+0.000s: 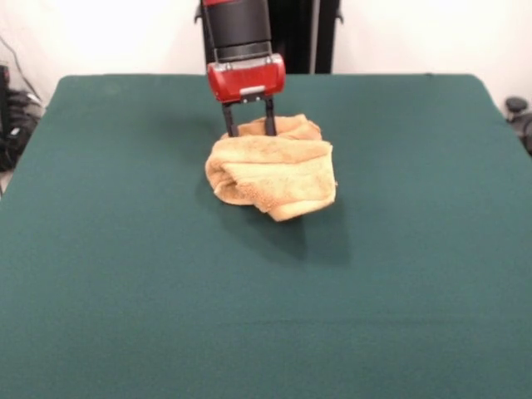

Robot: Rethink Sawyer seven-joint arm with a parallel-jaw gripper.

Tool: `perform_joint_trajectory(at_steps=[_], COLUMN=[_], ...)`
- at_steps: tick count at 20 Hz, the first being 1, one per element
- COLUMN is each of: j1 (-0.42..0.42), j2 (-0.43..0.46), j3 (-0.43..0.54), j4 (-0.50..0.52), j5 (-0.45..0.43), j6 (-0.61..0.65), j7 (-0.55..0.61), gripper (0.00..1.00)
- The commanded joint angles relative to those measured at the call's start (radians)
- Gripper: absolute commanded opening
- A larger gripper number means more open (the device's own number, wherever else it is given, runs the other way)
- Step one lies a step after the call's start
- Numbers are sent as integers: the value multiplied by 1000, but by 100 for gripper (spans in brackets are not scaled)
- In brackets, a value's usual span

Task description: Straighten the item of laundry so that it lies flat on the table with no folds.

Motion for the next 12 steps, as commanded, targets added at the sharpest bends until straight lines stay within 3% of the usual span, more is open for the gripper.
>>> perform_joint_trajectory(at_steps=[1, 12], j1=[50, 27], j2=[-7, -59], j3=[51, 61], j4=[-169, -190], j5=[122, 120], j6=[203, 317], j7=[159, 126], gripper=[100, 100])
